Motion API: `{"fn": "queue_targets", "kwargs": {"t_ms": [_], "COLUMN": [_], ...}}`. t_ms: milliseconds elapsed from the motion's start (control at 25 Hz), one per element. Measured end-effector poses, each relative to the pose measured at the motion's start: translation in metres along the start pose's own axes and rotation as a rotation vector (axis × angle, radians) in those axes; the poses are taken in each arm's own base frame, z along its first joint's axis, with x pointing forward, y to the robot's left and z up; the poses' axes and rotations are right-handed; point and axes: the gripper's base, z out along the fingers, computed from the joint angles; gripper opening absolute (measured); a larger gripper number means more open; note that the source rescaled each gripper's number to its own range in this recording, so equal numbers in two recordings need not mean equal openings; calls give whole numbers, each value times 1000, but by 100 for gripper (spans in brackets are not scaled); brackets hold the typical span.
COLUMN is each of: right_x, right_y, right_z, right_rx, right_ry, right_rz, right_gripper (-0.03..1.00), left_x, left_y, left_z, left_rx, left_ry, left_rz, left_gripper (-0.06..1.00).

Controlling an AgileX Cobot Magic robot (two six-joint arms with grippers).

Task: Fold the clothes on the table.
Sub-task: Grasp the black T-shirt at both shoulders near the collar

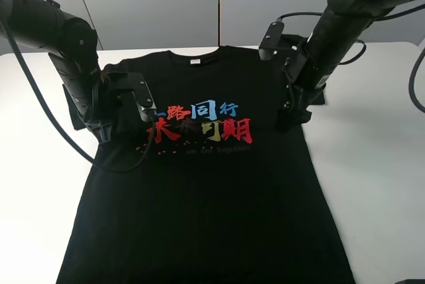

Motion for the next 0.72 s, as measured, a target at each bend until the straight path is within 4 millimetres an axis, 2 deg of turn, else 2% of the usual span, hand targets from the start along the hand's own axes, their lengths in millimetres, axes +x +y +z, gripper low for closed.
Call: {"fn": "queue_targets", "kwargs": {"t_ms": [160, 280, 560, 720], "right_x": [-13, -17, -16, -17], "right_y": [8, 9, 7, 6], "right_z": [19, 26, 27, 27], "right_rx": [23, 44, 64, 83], "right_ry": [34, 37, 48, 48], "right_rz": [-98, -132, -156, -171], "right_gripper": [100, 100, 100, 100], "left_x": [1, 1, 2, 5], "left_y": [-1, -1, 3, 4], "left_z": [0, -4, -43, -51], "left_rx": [8, 5, -84, -102], "left_ry": [6, 4, -87, -77], "left_rz": [-3, -2, -1, 11], "left_gripper": [0, 0, 0, 0]}}
